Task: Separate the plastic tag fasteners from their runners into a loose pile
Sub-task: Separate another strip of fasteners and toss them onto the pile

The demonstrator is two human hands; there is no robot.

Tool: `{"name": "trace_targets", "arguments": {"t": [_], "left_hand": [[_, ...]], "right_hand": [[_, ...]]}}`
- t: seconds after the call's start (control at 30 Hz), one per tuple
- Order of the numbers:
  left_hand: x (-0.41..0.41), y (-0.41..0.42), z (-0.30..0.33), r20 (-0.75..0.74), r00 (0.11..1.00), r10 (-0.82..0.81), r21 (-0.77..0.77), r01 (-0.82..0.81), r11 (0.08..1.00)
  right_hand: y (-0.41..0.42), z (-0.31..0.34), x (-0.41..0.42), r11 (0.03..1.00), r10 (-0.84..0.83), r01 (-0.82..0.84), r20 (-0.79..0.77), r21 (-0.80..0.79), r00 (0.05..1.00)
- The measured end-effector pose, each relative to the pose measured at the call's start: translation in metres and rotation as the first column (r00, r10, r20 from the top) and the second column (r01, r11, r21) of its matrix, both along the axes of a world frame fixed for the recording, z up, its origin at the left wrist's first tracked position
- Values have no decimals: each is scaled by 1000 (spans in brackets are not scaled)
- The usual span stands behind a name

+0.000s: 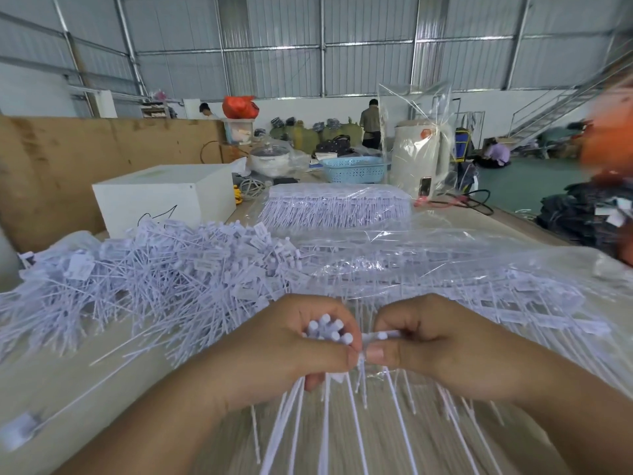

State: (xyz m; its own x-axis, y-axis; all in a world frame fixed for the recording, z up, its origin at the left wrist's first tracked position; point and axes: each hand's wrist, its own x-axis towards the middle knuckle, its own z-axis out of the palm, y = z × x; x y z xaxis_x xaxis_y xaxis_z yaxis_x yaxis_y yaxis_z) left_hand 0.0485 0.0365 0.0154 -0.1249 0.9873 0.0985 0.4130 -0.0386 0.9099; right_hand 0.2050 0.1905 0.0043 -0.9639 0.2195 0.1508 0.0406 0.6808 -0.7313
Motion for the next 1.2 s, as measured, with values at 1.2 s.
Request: {"name": "trace_targets", "arguments": {"t": [1.2], "left_hand": [[8,-1,0,7,997,-74,5,74,997]], "right_hand": [[-11,1,-5,971,90,-114,-121,-211,989]]}}
